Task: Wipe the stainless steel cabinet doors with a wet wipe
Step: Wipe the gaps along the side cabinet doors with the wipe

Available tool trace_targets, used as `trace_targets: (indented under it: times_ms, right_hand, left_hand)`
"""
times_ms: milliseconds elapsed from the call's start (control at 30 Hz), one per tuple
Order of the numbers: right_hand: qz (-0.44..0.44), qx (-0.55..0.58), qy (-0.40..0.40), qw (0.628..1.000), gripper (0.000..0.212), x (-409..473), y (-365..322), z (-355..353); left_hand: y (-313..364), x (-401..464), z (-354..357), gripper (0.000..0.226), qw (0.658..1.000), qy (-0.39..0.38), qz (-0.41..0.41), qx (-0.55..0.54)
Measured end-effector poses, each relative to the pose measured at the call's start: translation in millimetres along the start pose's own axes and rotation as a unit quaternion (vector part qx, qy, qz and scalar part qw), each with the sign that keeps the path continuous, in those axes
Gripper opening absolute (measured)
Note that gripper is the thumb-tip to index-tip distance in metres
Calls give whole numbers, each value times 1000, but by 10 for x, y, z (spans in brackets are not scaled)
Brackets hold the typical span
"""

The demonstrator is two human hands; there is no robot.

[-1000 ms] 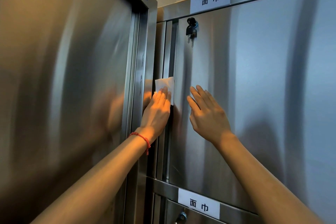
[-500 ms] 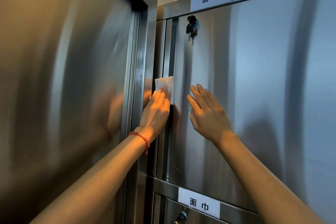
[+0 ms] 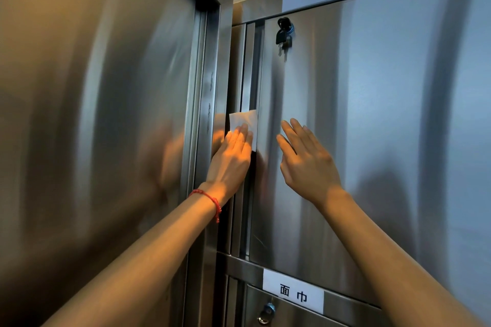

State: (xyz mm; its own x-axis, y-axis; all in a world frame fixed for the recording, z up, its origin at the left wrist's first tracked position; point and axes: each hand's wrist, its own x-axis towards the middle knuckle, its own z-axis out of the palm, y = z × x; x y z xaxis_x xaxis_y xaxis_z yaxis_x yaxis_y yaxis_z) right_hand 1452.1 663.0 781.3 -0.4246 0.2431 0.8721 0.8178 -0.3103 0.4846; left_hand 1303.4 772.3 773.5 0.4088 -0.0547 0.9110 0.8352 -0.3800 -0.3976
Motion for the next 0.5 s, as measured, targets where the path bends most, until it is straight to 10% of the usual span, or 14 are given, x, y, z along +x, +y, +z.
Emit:
trace_targets:
  times_ms: [500]
  right_hand:
    - [0, 11, -8, 1000, 42, -9, -3, -9]
  left_hand:
    - [117, -401, 61, 52, 998, -11, 50, 32]
